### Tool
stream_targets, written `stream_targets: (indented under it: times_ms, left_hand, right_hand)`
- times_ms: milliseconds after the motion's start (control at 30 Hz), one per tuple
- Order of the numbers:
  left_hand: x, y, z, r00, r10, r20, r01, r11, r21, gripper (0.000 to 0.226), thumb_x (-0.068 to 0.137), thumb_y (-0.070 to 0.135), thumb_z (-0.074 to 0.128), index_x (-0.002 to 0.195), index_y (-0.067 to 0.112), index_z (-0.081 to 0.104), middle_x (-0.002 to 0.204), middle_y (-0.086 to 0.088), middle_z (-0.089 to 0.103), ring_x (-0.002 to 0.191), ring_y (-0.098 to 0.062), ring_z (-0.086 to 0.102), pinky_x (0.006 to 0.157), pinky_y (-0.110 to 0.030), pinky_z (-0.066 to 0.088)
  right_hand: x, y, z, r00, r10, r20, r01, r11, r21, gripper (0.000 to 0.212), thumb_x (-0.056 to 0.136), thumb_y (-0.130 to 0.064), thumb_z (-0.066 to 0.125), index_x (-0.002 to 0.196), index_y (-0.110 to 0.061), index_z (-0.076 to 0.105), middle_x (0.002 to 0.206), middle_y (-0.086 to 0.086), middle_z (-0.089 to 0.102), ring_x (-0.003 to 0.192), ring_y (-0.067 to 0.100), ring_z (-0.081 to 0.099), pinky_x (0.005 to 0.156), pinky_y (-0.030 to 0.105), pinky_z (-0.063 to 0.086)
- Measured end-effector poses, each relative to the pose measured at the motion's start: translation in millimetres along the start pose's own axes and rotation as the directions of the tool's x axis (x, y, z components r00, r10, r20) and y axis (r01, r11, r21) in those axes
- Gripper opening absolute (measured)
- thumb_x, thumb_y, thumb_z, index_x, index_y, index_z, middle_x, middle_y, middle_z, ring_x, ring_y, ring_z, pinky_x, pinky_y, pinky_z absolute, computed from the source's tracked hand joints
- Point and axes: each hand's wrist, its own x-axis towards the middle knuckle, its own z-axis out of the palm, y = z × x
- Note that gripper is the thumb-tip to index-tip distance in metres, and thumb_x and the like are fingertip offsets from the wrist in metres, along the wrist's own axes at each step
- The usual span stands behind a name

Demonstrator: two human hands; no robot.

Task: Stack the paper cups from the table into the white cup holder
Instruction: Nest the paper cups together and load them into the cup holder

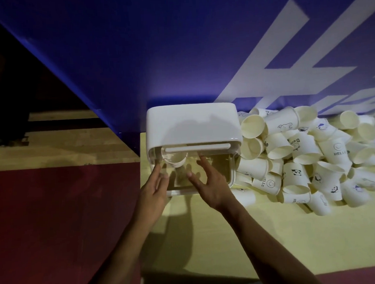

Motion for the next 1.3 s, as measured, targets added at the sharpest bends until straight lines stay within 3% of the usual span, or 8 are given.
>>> stream_targets:
  times_ms: [133,200,267,500,900,1067,1200,1300]
  left_hand:
    - [-23,-3,19,0.999,-0.021,0.042,0.022,1.000,-0.008,0.051,0.105,0.033,0.054,0.154,0.028,0.044,0.141,0.017,0.053,0.107,0.027,0.045,0.088,0.003,0.034]
    - [-33,2,34,0.996,0.010,0.089,-0.013,0.999,0.034,0.049,0.104,0.032,0.056,0.151,0.027,0.048,0.135,0.018,0.054,0.111,0.022,0.050,0.086,0.005,0.036]
    - [-40,9,53,0.990,0.045,0.135,-0.057,0.995,0.084,0.043,0.102,0.032,0.058,0.145,0.029,0.054,0.136,0.013,0.059,0.124,0.005,0.056,0.090,0.001,0.039]
    - [-47,49,140,0.937,0.150,0.316,-0.247,0.923,0.295,0.041,0.099,0.048,0.056,0.140,0.039,0.056,0.137,0.015,0.061,0.122,-0.005,0.058,0.102,-0.034,0.051]
    - [-34,156,389,0.786,0.452,0.423,-0.618,0.591,0.518,0.060,0.085,0.047,0.070,0.135,0.019,0.056,0.137,0.001,0.055,0.124,-0.021,0.052,0.096,-0.034,0.049]
    - [-15,180,482,0.787,0.448,0.424,-0.607,0.442,0.661,0.077,0.087,0.060,0.066,0.147,0.018,0.043,0.150,-0.005,0.046,0.133,-0.025,0.044,0.109,-0.038,0.041]
    - [9,195,528,0.928,0.261,0.267,-0.366,0.497,0.787,0.086,0.088,0.069,0.060,0.150,0.015,0.034,0.150,-0.012,0.047,0.136,-0.032,0.044,0.112,-0.044,0.042]
    - [21,196,551,0.969,0.179,0.172,-0.239,0.482,0.843,0.086,0.089,0.072,0.055,0.150,0.018,0.030,0.144,-0.016,0.054,0.133,-0.038,0.049,0.111,-0.050,0.043]
  right_hand:
    - [-44,27,-23,0.998,0.004,-0.062,-0.001,0.999,0.051,0.079,0.091,-0.069,0.058,0.157,-0.033,0.034,0.150,-0.014,0.052,0.136,0.004,0.048,0.110,0.022,0.040]
    - [-65,43,-39,0.995,0.019,-0.099,-0.013,0.998,0.057,0.064,0.093,-0.059,0.063,0.149,-0.034,0.046,0.141,-0.019,0.057,0.129,-0.005,0.050,0.100,0.004,0.034]
    - [-85,63,-56,0.990,0.061,-0.131,-0.048,0.993,0.107,0.057,0.093,-0.056,0.064,0.145,-0.035,0.051,0.131,-0.022,0.063,0.121,-0.011,0.055,0.093,-0.001,0.034]
    - [-133,127,-126,0.948,0.155,-0.279,-0.123,0.984,0.128,0.032,0.098,-0.034,0.065,0.129,-0.029,0.065,0.104,-0.024,0.071,0.099,-0.014,0.061,0.077,0.003,0.043]
    - [-169,254,-281,0.850,0.298,-0.435,-0.157,0.930,0.332,0.017,0.098,-0.021,0.066,0.111,-0.031,0.071,0.087,-0.012,0.075,0.083,-0.001,0.066,0.066,0.008,0.046]
    - [-172,302,-335,0.839,0.316,-0.443,-0.147,0.915,0.375,0.017,0.098,-0.018,0.065,0.107,-0.032,0.070,0.085,-0.004,0.075,0.076,0.004,0.065,0.062,0.012,0.047]
    - [-170,333,-366,0.823,0.333,-0.460,-0.153,0.910,0.386,0.015,0.098,-0.018,0.066,0.106,-0.031,0.070,0.082,-0.005,0.073,0.074,0.004,0.065,0.061,0.010,0.046]
    - [-164,353,-383,0.822,0.339,-0.458,-0.164,0.911,0.379,0.015,0.099,-0.020,0.065,0.107,-0.032,0.069,0.083,-0.007,0.072,0.080,0.002,0.066,0.065,0.011,0.047]
